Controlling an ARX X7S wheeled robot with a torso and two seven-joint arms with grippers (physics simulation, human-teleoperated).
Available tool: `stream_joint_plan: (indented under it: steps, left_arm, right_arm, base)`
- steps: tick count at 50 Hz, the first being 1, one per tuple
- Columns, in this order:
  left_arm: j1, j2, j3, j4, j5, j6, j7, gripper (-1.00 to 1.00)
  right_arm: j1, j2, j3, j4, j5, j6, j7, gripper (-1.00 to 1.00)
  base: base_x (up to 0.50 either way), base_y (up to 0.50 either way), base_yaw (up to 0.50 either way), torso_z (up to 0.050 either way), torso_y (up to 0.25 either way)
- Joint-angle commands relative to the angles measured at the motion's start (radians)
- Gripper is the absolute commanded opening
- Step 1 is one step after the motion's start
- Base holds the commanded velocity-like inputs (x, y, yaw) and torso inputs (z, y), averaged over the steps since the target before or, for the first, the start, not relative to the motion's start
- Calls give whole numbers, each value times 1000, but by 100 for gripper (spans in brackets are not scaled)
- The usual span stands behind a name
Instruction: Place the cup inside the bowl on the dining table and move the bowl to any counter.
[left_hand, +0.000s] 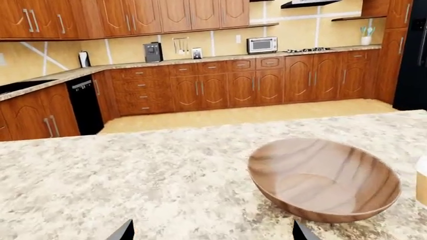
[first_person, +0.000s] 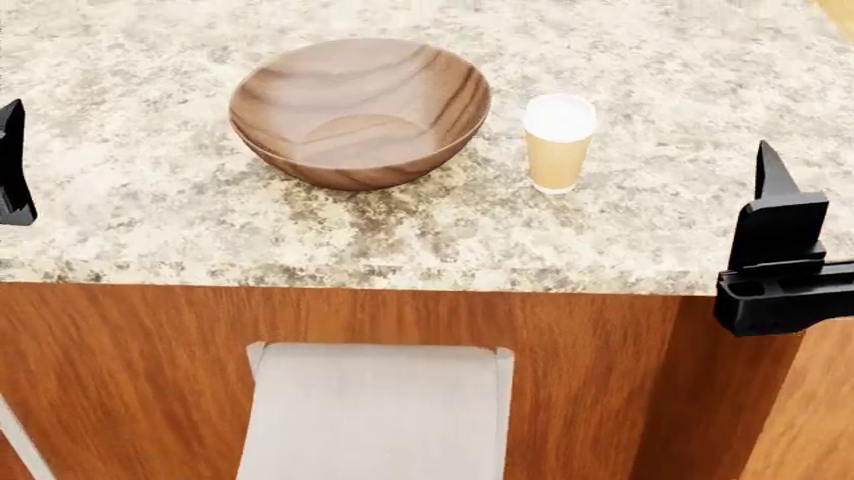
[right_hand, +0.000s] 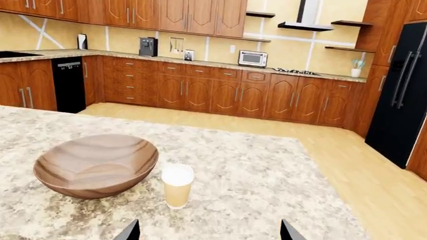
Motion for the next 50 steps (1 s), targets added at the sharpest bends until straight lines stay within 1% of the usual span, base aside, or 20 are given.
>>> stream_joint_plan:
  steps: [1,11,18,19,20,24,25,27,29,31,34,41,47,50]
  left_arm:
    - [15,3,7,14,-11,-6,0,100]
    - [23,-2,4,-2,-6,21,10,100]
    - [31,6,7,11,-9,13,-5,100]
    - [31,-6,1,2,-11,19,8,100]
    - [38,4,5,13,-11,16,-2,100]
    - [40,-9,4,3,-11,22,11,100]
    - [39,3,9,12,-11,16,-3,100]
    - [24,-13,7,-6,-11,21,14,100]
    - [23,-4,10,4,-12,15,3,100]
    - [23,-14,9,-8,-10,24,15,100]
    - [36,6,17,6,-7,22,-6,100]
    - [28,-10,22,-16,-5,34,15,100]
    - [29,-12,33,-22,-3,37,20,100]
    - [33,3,44,-16,2,34,6,100]
  right_arm:
    - [-33,14,25,-11,27,-11,16,100]
    - [-45,11,12,-12,-10,-30,-9,100]
    - [-60,10,19,-14,-19,-44,-14,100]
    - [-62,10,19,-14,-19,-46,-15,100]
    - [-65,10,20,-15,-21,-48,-18,100]
    - [-79,9,24,-17,-23,-54,-21,100]
    - [-80,8,24,-17,-23,-55,-21,100]
    - [-79,7,17,-15,-26,-57,-24,100]
    - [-78,4,11,-13,-30,-59,-27,100]
    - [-78,3,6,-11,-39,-63,-33,100]
    - [-83,0,1,-11,-50,-70,-41,100]
    - [-94,-2,0,-12,-50,-75,-34,100]
    - [-126,-33,1,-5,-71,-101,-45,100]
    - [-159,-67,-24,11,-118,-129,-80,100]
  base:
    - [500,247,0,0,0]
    - [500,224,0,0,2]
    - [500,0,0,0,0]
    - [500,1,0,0,0]
    - [500,1,0,0,10]
    - [500,0,0,0,0]
    - [500,1,0,0,0]
    - [500,1,0,0,0]
    - [500,1,0,0,5]
    - [500,1,0,0,0]
    - [500,1,0,0,4]
    - [471,5,0,0,0]
    - [48,1,0,0,0]
    - [0,0,0,0,0]
